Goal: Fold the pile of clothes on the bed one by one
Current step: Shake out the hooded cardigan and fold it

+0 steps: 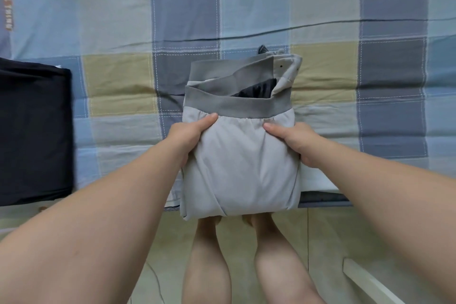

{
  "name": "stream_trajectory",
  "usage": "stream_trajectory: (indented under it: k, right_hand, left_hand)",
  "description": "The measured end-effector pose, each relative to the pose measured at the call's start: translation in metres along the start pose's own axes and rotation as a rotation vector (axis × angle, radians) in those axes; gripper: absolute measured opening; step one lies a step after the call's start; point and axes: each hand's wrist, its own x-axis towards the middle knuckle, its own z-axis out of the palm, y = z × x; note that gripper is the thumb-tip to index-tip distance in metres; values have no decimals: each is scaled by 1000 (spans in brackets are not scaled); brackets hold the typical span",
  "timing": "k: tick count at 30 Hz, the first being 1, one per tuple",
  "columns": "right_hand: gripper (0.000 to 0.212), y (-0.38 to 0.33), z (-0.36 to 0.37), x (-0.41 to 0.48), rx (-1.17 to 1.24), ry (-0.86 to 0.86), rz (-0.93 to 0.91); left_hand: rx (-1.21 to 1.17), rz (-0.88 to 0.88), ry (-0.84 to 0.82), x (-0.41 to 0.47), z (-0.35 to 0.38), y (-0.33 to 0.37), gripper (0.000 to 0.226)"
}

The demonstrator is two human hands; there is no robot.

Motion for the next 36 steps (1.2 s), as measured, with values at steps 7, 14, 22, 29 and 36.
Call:
stream_trajectory:
  k: [7,14,22,29,36]
  right_hand:
    - [38,-78,-25,-79,148,-15,-225]
    - [34,-190,-35,-141,187,3,-614]
    - [21,-100,-7,-75,-3,58,-480]
    - [17,-29,21,-23,-48,141,-343]
    - [83,-62,29,-40,-584,571,-532]
  left_hand:
    - [-195,185,-106,-69,-33,70,82]
    - [-318,672,-157,-141,-72,178,19]
    - [-11,590,-74,-66,-64,85,29]
    - [202,424,158,-14,-38,21,27]
    - [672,729,658,-32,-15,43,68]
